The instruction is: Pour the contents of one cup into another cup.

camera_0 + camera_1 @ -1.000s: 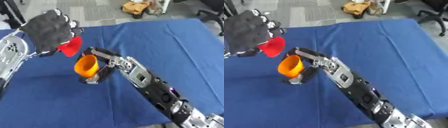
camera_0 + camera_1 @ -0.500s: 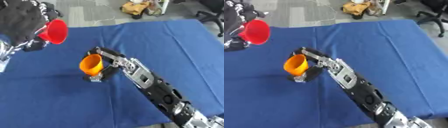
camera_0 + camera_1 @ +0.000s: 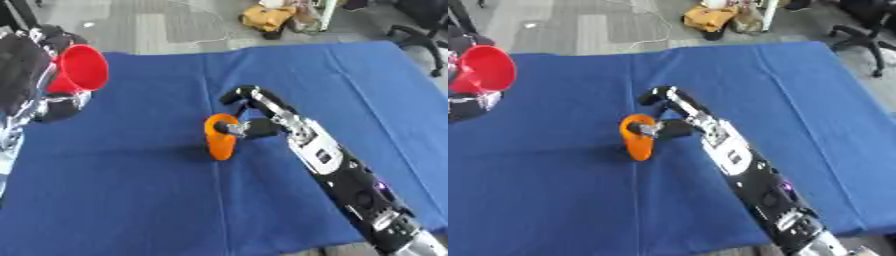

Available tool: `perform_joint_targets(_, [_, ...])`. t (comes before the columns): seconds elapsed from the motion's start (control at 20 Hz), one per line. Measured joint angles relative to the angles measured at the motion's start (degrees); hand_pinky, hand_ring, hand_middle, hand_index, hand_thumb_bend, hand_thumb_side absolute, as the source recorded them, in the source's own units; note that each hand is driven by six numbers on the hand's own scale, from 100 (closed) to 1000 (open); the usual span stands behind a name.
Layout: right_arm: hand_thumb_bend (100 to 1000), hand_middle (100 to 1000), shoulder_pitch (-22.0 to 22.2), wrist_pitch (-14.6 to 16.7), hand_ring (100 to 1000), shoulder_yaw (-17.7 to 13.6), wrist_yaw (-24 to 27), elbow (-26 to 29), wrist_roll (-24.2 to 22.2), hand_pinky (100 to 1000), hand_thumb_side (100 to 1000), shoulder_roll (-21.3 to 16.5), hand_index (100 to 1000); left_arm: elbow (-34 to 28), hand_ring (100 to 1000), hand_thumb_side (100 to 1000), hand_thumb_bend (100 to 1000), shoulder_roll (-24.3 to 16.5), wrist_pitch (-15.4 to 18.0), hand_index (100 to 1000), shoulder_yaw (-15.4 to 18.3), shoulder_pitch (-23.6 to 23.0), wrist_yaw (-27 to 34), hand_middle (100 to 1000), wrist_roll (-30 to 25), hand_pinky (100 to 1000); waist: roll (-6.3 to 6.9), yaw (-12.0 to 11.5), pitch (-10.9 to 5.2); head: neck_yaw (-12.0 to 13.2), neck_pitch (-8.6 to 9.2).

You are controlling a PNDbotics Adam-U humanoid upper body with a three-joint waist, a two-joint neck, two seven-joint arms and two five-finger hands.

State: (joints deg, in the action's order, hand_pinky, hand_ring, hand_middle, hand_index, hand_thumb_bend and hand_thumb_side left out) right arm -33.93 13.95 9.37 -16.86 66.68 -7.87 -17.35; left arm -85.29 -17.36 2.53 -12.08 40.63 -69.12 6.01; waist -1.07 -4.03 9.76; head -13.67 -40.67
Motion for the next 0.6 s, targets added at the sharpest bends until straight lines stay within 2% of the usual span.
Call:
perform_joint_targets(0.25, [625,768,1.21,-0.6,824,-2.02,-0.97,-0.19,5.15,668,649,-1.66,850,-0.16,187,140,426,0.28,-1.67,707,0.38,-1.56,5.18,313,0.57,100,-0.2,0.06,0.0,0.36,0.01])
perform_joint_targets(0.4, [623,767,2.2,-1.42,815,-3.75,-0.63,0.85,8.19,657,658,-2.91,859,0.54,190,193,446,1.15,-2.35,702,0.7,-2.67,8.23,316,0.91,100,-0.46,0.16,0.0,0.7,0.01])
perform_joint_targets(0.45, [621,765,2.49,-1.81,812,-4.4,-0.29,1.49,9.2,653,657,-3.26,859,1.16,196,233,487,1.64,-2.52,703,0.77,-3.07,9.25,323,1.08,100,-0.57,0.23,0.0,0.84,0.01])
perform_joint_targets(0.55, [619,757,3.1,-2.71,804,-5.95,0.84,2.95,11.16,644,654,-3.75,860,2.96,222,322,628,3.15,-2.44,706,1.06,-3.94,11.17,348,1.55,100,-0.85,0.59,0.0,1.07,0.03])
perform_joint_targets(0.6, [619,757,3.39,-3.16,804,-6.72,1.57,3.73,12.1,644,654,-3.95,860,4.14,222,322,628,4.1,-2.1,706,1.09,-4.26,12.13,348,1.92,100,-1.05,0.7,0.0,1.23,0.04])
